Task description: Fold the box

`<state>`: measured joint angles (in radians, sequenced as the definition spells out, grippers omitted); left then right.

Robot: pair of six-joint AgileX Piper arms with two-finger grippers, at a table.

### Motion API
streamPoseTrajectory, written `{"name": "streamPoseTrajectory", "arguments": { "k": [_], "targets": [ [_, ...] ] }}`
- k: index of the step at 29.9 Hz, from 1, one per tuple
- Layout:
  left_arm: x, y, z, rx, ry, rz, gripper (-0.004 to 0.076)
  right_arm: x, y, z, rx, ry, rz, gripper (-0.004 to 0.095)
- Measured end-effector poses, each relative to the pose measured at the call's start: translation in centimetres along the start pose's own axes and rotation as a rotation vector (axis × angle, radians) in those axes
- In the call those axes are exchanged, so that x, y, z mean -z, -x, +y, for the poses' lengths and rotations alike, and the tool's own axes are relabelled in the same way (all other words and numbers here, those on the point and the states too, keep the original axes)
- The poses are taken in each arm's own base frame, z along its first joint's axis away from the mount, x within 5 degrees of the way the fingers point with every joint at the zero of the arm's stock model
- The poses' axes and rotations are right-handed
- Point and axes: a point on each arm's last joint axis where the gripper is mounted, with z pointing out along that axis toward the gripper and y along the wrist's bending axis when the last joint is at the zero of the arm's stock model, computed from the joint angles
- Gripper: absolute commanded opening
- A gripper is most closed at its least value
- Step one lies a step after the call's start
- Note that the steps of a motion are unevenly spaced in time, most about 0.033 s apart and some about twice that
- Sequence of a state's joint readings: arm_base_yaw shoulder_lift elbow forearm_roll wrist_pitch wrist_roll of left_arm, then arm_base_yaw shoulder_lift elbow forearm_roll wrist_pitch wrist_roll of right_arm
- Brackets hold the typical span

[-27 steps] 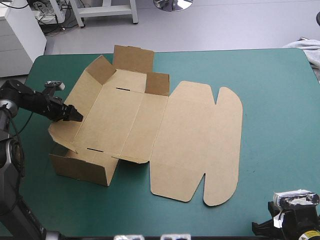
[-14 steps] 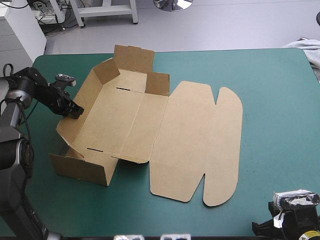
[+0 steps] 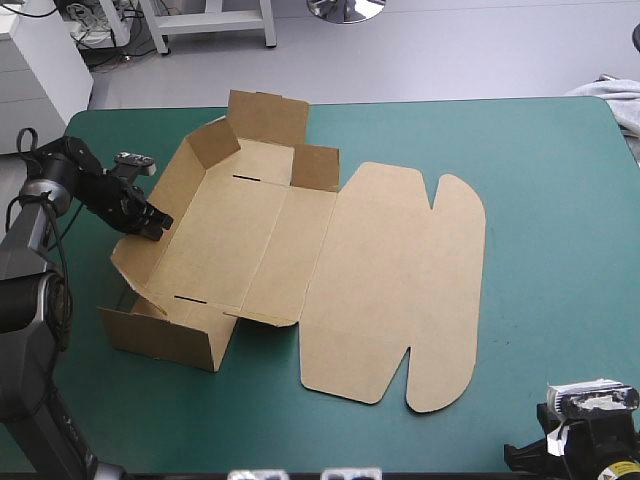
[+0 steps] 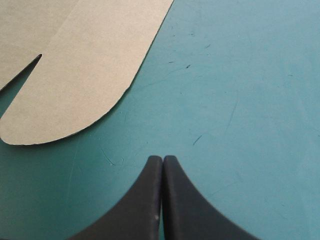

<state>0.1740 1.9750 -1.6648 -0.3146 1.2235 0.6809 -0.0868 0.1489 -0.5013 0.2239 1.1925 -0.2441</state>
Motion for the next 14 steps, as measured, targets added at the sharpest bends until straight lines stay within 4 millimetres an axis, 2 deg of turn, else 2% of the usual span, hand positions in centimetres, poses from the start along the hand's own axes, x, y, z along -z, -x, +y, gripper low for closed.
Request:
{"name": "streamPoseTrajectory", "arguments": {
  "k": [7,10,14],
  "targets": [
    [0.9,0.9,-1.4,-0.102,0.090,0.023,-0.0010,0.0,0.0,0.0,0.000,0.000,-0.001,-0.0019],
    [2.8,1.5,-2.9,-0.180,0.153,0.008,-0.0010,0.0,0.0,0.0,0.000,-0.001,-0.002,-0.0019],
    [5.9,2.3,-6.4,-0.320,0.242,-0.063,-0.0010,0.0,0.0,0.0,0.000,-0.001,-0.002,-0.0019]
  ]
}}
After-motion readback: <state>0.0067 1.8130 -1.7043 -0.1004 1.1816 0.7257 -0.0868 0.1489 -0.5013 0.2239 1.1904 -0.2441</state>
